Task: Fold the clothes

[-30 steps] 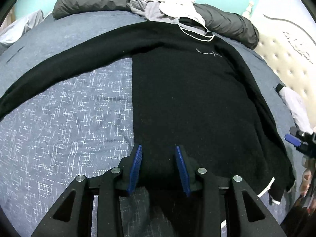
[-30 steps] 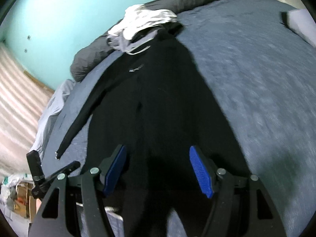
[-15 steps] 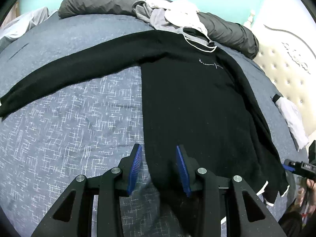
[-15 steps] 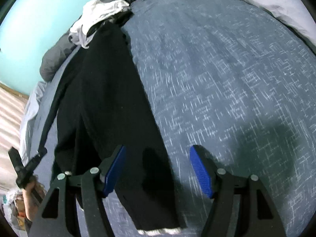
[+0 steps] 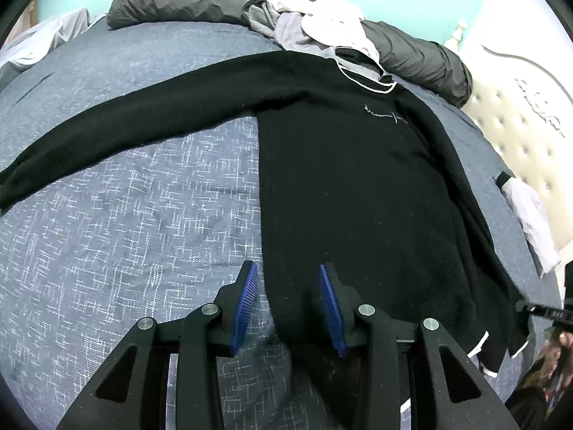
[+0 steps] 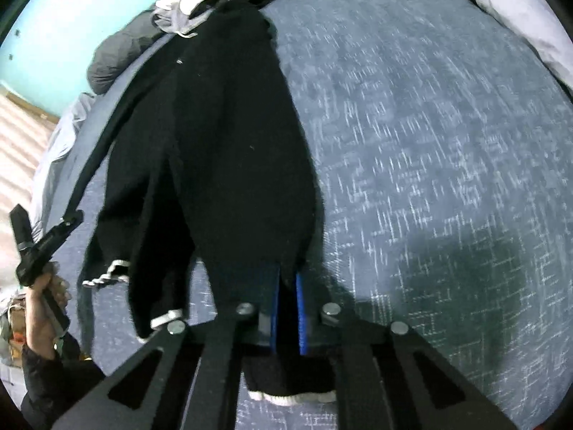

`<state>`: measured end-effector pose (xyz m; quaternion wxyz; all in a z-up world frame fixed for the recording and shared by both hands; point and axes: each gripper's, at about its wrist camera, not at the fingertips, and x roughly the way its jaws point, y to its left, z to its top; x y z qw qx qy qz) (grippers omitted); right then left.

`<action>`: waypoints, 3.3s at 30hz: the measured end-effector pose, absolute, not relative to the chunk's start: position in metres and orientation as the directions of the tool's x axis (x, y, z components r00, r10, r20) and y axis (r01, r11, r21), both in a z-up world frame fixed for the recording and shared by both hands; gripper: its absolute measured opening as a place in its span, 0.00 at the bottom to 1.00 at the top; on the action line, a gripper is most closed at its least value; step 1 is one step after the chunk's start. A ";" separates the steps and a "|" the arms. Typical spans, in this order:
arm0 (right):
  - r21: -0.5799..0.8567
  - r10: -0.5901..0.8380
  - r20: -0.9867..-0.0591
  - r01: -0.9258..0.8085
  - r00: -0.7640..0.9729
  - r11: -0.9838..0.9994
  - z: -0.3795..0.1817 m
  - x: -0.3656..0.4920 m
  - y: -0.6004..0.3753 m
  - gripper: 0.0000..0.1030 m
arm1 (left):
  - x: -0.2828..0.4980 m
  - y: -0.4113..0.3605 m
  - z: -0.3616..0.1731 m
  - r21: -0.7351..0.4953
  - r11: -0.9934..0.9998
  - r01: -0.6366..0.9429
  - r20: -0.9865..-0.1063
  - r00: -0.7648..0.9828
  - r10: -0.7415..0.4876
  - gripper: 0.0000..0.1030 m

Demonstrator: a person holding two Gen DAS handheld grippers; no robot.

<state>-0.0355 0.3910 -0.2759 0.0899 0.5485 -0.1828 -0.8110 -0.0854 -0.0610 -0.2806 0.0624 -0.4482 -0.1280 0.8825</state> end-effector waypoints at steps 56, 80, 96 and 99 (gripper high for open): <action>0.171 -0.064 -0.815 -0.133 -0.576 -0.976 -0.168 -0.153 0.507 0.46 | -0.085 -0.068 -0.295 -0.389 -0.921 0.027 -0.787 -0.528 0.317 0.38; 0.501 -0.504 -0.820 0.087 -0.271 -0.861 -0.277 -0.072 0.304 0.18 | -0.035 -0.061 -0.309 -0.534 -0.845 0.019 -0.766 -0.433 0.475 0.49; 0.496 -0.491 -0.773 0.102 -0.401 -0.863 -0.229 -0.060 0.352 0.06 | -0.033 -0.047 -0.291 -0.532 -0.845 -0.058 -0.752 -0.425 0.503 0.10; 0.483 -0.476 -0.771 0.099 -0.423 -0.870 -0.215 -0.057 0.369 0.05 | -0.023 -0.057 -0.263 -0.527 -0.846 -0.074 -0.736 -0.458 0.499 0.09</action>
